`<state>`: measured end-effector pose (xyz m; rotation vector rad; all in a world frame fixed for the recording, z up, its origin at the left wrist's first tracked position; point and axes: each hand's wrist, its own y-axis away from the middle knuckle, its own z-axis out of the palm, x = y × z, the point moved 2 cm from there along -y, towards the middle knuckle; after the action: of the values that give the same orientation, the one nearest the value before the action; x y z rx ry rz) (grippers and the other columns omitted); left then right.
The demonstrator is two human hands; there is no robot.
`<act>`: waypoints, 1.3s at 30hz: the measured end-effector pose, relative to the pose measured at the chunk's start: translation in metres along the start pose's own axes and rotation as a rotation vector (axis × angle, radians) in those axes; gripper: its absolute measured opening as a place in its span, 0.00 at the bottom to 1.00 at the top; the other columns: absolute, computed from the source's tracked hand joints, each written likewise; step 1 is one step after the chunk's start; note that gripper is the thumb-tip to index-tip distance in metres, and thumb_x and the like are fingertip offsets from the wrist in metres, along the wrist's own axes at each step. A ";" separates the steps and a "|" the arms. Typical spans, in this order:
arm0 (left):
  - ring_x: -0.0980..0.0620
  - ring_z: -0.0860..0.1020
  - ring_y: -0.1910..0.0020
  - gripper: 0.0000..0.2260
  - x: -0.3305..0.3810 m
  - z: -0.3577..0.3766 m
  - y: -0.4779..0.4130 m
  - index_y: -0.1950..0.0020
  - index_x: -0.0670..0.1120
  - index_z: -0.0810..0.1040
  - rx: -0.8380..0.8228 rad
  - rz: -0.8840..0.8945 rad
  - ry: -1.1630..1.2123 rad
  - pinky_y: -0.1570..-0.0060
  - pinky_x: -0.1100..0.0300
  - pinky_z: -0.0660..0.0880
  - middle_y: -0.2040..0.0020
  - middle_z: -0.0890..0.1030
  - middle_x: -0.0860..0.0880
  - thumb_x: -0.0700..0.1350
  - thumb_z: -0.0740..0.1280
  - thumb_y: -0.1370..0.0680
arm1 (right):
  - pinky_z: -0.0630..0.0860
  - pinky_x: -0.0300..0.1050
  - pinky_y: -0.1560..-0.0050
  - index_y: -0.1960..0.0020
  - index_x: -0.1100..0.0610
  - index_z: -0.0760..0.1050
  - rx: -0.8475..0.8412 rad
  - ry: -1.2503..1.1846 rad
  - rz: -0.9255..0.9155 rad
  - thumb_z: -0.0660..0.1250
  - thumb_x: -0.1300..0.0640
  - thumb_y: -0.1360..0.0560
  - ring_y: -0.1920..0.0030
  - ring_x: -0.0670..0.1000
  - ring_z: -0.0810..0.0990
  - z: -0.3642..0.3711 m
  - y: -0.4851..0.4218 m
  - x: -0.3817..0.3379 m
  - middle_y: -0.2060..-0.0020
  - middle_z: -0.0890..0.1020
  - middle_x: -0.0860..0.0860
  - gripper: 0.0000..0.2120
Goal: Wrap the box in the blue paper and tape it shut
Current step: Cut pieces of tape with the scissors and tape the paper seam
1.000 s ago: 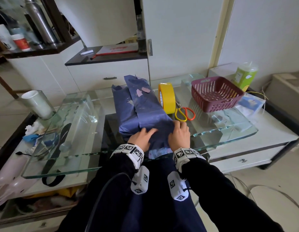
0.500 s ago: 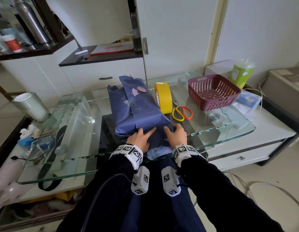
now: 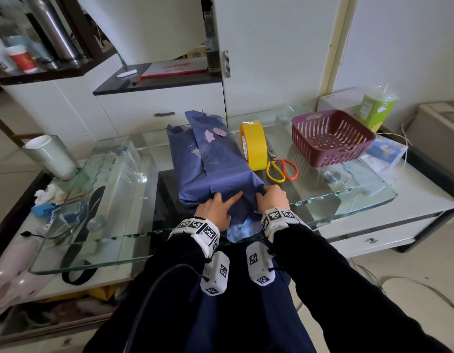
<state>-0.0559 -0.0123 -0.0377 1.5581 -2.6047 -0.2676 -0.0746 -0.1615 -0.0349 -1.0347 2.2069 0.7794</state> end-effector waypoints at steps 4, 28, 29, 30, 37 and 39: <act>0.37 0.74 0.41 0.29 -0.006 0.002 0.004 0.25 0.63 0.48 -0.018 -0.012 -0.002 0.45 0.47 0.72 0.36 0.66 0.39 0.46 0.58 0.21 | 0.74 0.49 0.47 0.44 0.59 0.77 -0.004 -0.008 -0.062 0.63 0.62 0.28 0.42 0.62 0.77 0.011 0.010 0.001 0.45 0.79 0.61 0.13; 0.43 0.74 0.38 0.16 -0.026 0.008 0.013 0.32 0.49 0.69 0.235 -0.099 0.396 0.42 0.51 0.71 0.35 0.75 0.46 0.45 0.56 0.19 | 0.70 0.50 0.43 0.40 0.66 0.75 0.029 -0.052 -0.534 0.62 0.66 0.32 0.44 0.63 0.72 0.047 0.045 -0.007 0.46 0.74 0.63 0.20; 0.43 0.75 0.38 0.15 -0.027 0.006 0.014 0.32 0.49 0.69 0.239 -0.122 0.439 0.42 0.52 0.71 0.35 0.76 0.46 0.46 0.55 0.19 | 0.71 0.52 0.45 0.41 0.67 0.76 0.029 -0.033 -0.545 0.62 0.64 0.33 0.45 0.64 0.73 0.047 0.046 -0.008 0.47 0.74 0.64 0.21; 0.43 0.75 0.38 0.15 -0.027 0.005 0.014 0.34 0.49 0.70 0.236 -0.144 0.473 0.42 0.52 0.71 0.36 0.77 0.45 0.48 0.54 0.18 | 0.73 0.53 0.47 0.42 0.67 0.76 0.032 -0.005 -0.554 0.63 0.61 0.34 0.47 0.65 0.74 0.047 0.046 -0.007 0.49 0.75 0.64 0.21; 0.45 0.76 0.40 0.14 -0.025 0.004 0.014 0.43 0.47 0.73 0.253 -0.184 0.511 0.45 0.53 0.71 0.41 0.80 0.49 0.55 0.56 0.20 | 0.73 0.52 0.51 0.45 0.61 0.79 0.078 0.149 -0.663 0.59 0.46 0.32 0.50 0.62 0.76 0.048 0.049 -0.005 0.49 0.77 0.58 0.25; 0.46 0.77 0.42 0.12 -0.028 0.005 0.012 0.42 0.47 0.72 0.266 -0.185 0.491 0.47 0.53 0.72 0.42 0.80 0.49 0.52 0.59 0.20 | 0.73 0.52 0.51 0.47 0.60 0.80 0.074 0.169 -0.699 0.54 0.46 0.32 0.51 0.62 0.76 0.049 0.050 -0.005 0.49 0.78 0.58 0.25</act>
<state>-0.0539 0.0183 -0.0401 1.6820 -2.1816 0.4169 -0.0997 -0.0979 -0.0509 -1.7356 1.7789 0.2971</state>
